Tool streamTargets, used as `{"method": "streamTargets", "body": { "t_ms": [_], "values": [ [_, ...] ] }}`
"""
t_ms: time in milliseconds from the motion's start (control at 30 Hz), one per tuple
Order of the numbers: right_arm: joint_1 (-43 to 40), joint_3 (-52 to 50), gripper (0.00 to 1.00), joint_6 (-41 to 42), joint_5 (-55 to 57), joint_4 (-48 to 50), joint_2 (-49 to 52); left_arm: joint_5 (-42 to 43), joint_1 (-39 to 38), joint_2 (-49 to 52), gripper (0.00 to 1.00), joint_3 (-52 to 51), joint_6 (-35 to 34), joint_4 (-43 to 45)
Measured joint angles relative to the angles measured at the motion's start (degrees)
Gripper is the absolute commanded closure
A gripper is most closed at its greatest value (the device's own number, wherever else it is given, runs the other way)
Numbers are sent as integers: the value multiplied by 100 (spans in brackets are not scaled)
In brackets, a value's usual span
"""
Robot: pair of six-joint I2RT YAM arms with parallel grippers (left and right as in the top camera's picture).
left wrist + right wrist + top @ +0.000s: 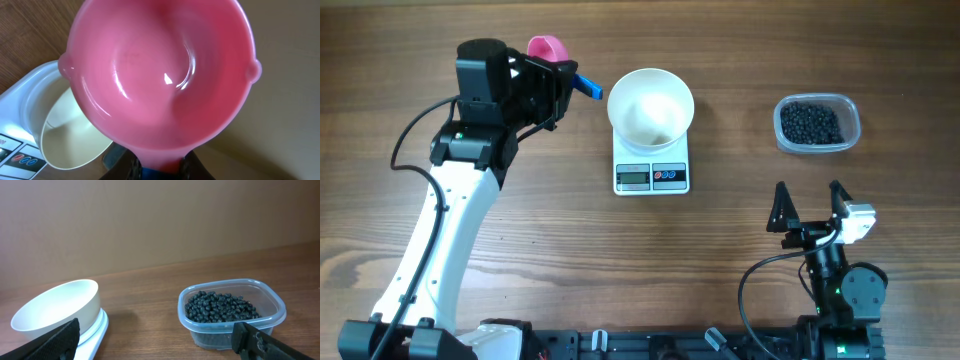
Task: Scoop item into bowl and weigh 150g on scale
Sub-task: 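Lift the pink scoop with the left gripper toward the bowl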
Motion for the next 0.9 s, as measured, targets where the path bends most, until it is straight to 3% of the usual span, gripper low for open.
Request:
{"method": "streamTargets", "body": {
  "t_ms": [367, 533, 667, 900],
  "values": [
    [0, 2, 0, -2, -37, 619, 0, 348, 0, 0, 96, 0, -68, -2],
    [0, 256, 0, 0, -413, 726, 42, 649, 0, 0, 96, 0, -562, 0],
    [0, 1423, 0, 0, -501, 568, 570, 833, 0, 0, 96, 0, -1029, 157],
    [0, 4079, 0, 0, -870, -404, 3003, 957, 0, 0, 96, -2, -1539, 835]
  ]
}}
